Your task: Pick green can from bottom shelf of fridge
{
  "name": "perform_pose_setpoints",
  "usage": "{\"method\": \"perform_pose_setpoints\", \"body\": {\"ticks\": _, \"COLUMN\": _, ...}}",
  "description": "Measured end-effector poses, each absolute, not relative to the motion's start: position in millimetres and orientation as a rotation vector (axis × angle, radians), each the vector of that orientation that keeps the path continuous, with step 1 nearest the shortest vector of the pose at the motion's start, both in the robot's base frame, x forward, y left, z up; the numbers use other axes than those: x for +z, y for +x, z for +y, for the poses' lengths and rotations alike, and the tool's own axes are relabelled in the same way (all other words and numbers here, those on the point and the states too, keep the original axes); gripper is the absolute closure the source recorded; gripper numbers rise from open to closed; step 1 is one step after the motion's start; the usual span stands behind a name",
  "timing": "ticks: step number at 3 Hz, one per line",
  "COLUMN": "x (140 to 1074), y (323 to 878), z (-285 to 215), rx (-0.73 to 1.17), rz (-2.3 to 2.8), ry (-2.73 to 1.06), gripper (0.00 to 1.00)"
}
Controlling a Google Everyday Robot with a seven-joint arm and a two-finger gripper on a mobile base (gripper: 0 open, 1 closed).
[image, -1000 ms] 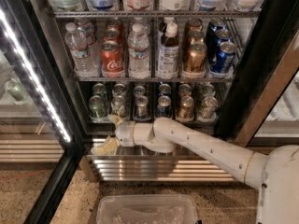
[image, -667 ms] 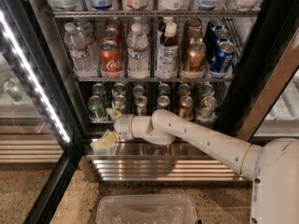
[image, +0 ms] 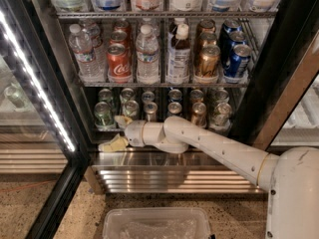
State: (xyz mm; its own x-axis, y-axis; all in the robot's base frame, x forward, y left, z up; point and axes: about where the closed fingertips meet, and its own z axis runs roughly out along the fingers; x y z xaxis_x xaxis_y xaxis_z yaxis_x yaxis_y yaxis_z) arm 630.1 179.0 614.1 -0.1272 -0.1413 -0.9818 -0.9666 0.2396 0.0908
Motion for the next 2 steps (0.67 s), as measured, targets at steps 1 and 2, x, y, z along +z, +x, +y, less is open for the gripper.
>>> {"method": "perform_pose_setpoints", "body": {"ticks": 1, "x": 612.8, "y": 629.5, "z": 181.3, "rx": 1.025, "rz": 1.515, "ry": -1.083, "gripper": 0.41}}
{"method": "perform_pose_setpoints", "body": {"ticks": 2, "x": 613.6, "y": 633.7, "z": 190.1, "rx": 0.986, "rz": 1.513, "ry": -1.117, "gripper": 0.39}}
